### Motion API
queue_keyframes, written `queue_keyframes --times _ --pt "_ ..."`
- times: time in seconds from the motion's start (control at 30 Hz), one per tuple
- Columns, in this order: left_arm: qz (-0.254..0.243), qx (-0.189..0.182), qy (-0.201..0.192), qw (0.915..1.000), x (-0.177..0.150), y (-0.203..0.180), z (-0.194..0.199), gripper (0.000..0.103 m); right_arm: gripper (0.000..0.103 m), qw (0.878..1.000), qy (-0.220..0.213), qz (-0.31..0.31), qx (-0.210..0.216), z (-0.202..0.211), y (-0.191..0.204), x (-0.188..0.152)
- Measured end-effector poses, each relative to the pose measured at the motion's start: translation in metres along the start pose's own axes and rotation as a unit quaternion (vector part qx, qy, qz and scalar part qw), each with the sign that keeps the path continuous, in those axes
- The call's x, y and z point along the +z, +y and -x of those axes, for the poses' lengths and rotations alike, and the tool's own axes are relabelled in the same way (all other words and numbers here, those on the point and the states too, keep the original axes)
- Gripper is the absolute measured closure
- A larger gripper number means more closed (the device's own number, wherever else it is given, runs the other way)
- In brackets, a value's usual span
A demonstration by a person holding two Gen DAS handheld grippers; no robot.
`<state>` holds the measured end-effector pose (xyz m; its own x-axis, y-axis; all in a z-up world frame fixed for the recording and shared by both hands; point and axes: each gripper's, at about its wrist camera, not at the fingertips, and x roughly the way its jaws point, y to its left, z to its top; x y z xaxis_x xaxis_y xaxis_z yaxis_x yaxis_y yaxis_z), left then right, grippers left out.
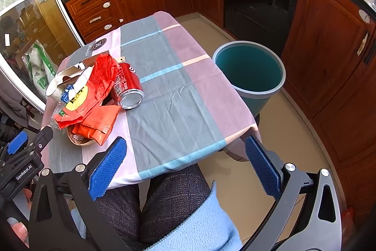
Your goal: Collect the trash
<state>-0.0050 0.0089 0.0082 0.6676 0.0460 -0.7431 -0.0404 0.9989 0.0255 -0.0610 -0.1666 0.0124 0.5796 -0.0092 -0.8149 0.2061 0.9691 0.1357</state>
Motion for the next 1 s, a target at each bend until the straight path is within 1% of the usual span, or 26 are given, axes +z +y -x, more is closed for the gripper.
queue_keyframes --times 1.0 --pt "-0.001 0.0 -0.001 1.0 -0.0061 0.0006 -0.002 0.004 0.006 1.0 0.006 0.001 -0.005 -0.0034 -0.0018 -0.0039"
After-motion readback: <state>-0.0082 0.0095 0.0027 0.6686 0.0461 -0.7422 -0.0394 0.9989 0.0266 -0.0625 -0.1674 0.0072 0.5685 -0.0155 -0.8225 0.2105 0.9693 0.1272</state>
